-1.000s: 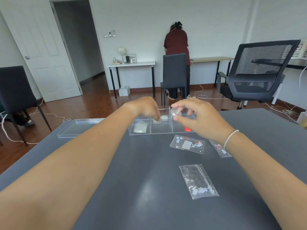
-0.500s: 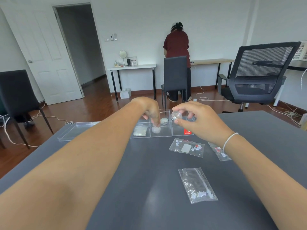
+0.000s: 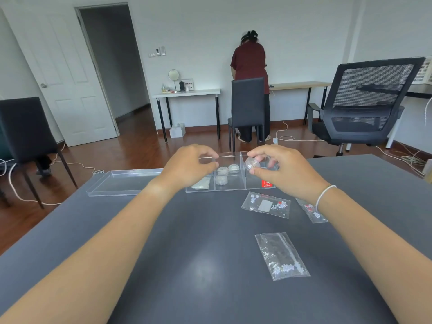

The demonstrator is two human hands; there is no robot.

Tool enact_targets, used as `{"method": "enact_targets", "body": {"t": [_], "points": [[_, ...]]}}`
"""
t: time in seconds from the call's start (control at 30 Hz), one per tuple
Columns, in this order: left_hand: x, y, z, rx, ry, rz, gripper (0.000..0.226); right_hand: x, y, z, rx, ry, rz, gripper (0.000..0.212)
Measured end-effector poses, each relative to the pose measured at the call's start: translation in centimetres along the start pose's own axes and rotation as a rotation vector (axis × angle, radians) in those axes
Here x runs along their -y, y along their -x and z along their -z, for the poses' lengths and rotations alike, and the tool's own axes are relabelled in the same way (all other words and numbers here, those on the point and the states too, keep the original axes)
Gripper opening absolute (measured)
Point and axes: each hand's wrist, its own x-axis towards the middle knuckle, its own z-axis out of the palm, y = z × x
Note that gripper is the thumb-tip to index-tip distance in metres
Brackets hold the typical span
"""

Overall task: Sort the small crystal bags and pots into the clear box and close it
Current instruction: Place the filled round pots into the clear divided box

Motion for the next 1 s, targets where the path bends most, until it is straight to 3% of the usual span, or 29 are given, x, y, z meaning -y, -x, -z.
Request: {"method": "enact_targets", "body": {"t": [0.13,0.4,0.6,1.0], "points": [[2.9,2.1,0.4,-0.12,0.043,0.017,0.025,0.0,-0.3,-0.6,-0.011,-0.054,-0.037,0.015],[5.2,2.9,-0.2,-0.106,0.023,0.075,0.036,-0.2,-2.6,-2.4,0.024,0.03,-0.1,0.01],[5.9,2.8,-0.7,-0.081,-0.031,0.05,0.036,0.9,-5.2,-2.7,0.19,0.16,-0.206,0.011],[6.2,2.7,-0.7,-0.091,-0.027,0.036,0.034,1.7,-7.7,-3.4,0.438,0.267,-0.245,0.008]]}}
